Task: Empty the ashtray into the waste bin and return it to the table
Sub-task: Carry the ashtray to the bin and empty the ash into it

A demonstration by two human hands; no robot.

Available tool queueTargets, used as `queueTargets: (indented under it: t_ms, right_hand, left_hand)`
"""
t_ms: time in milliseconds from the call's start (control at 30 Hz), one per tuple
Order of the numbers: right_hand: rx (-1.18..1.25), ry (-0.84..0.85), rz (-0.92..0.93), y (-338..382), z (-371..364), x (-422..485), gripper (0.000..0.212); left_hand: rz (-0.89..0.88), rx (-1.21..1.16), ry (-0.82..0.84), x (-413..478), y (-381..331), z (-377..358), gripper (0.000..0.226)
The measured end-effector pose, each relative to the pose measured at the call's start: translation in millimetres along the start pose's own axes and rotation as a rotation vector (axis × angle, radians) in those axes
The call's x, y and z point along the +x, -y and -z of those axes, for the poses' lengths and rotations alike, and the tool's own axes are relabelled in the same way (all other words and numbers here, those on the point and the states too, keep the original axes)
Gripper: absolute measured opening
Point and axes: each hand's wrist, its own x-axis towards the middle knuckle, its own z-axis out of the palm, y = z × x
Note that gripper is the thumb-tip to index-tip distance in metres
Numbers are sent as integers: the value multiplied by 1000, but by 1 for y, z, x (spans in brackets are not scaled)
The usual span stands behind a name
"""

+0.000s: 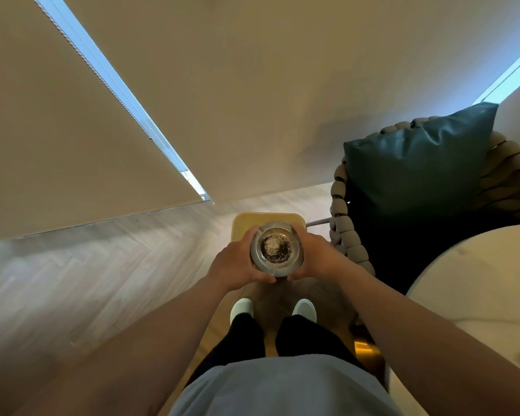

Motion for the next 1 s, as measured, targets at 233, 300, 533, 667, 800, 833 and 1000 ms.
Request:
queueTargets:
  t_ms: [233,300,533,667,800,833,1000]
  right_hand:
    - [24,-2,-121,-23,-22,50,125]
    - [32,-1,-146,-28,-33,67,126]
    - [72,-33,-196,-51,-65,117,123]
    - [80,-49,-191,-65,-74,137,122]
    - [94,-33,-177,-80,-76,156,125]
    - [109,-24,-171,-85,-75,160,124]
    - [266,-39,-231,-102,-74,176,87]
  left_hand:
    - [-27,-6,79,51,40,-6,117]
    - [-28,-4,100,65,59,-10,117]
    - [-44,-18,140,107,113,-26,120]
    - [-58,-46,143,125,132,-38,117]
    - [-62,-51,137,144,144,-50,115]
    - [-70,-54,135,148,147,-53,114]
    - [-72,-56,138,164,157,-60,113]
